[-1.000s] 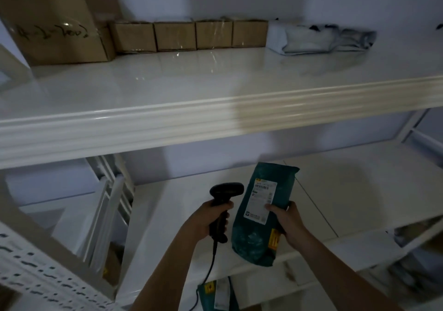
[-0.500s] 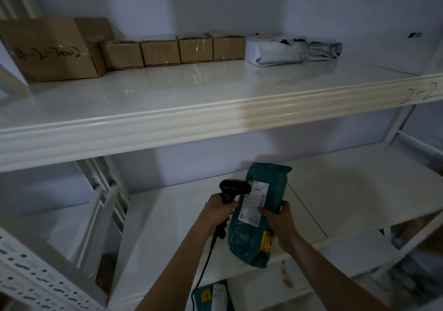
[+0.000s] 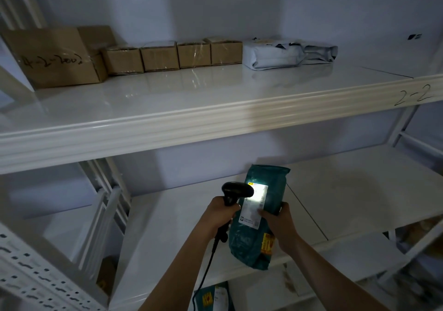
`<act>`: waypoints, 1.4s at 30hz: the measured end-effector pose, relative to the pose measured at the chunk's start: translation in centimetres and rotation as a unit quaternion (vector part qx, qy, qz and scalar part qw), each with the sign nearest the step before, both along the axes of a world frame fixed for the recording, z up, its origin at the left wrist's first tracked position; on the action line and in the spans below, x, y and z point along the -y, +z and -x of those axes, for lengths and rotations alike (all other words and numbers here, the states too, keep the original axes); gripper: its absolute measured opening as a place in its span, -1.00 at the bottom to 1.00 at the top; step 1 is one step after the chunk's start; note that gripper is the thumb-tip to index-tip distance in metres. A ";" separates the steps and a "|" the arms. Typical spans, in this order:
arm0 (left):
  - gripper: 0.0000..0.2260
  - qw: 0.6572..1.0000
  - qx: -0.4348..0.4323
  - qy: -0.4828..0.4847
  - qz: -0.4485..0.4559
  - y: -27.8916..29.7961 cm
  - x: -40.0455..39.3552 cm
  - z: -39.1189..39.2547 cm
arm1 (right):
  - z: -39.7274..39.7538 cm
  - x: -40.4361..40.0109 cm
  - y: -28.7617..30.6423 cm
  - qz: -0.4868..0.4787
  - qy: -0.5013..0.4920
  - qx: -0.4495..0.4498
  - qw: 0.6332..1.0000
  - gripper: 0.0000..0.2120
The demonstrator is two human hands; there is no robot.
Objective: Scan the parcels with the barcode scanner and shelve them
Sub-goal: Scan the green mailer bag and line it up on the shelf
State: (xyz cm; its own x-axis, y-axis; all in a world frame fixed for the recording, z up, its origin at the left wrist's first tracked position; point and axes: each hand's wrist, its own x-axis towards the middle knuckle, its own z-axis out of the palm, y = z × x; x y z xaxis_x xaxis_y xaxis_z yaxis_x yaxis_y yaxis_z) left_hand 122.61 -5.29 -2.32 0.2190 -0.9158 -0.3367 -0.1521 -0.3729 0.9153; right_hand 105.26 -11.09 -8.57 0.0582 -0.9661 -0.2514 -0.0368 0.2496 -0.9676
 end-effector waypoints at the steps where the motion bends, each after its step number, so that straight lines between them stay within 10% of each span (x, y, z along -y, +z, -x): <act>1: -0.95 1.000 0.000 0.001 0.000 0.1 0.0 0.0 | 0.0 0.0 0.1 0.000 0.000 -0.002 1.000 -0.53; 18: -0.83 0.995 -0.057 0.085 -0.015 -3.6 -0.2 -3.0 | 1.2 0.0 1.1 -0.037 -0.006 0.017 0.999 -0.51; 25: -0.82 0.957 0.101 0.247 -0.112 -11.4 -1.8 -9.1 | 4.1 0.6 2.1 -0.103 -0.002 0.079 0.991 -0.57; 42: -0.53 0.916 0.195 0.262 -0.233 -12.8 -2.7 -9.7 | 3.1 0.8 2.1 -0.115 0.034 0.092 0.988 -0.52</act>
State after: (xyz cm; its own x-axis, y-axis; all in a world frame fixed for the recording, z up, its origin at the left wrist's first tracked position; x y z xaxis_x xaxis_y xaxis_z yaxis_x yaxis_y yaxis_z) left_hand 132.28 -2.58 -15.15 0.7748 -0.4271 -0.4662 -0.1220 -0.8244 0.5526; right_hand 102.17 -11.86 -6.51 0.1868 -0.8768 -0.4430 0.1106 0.4669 -0.8774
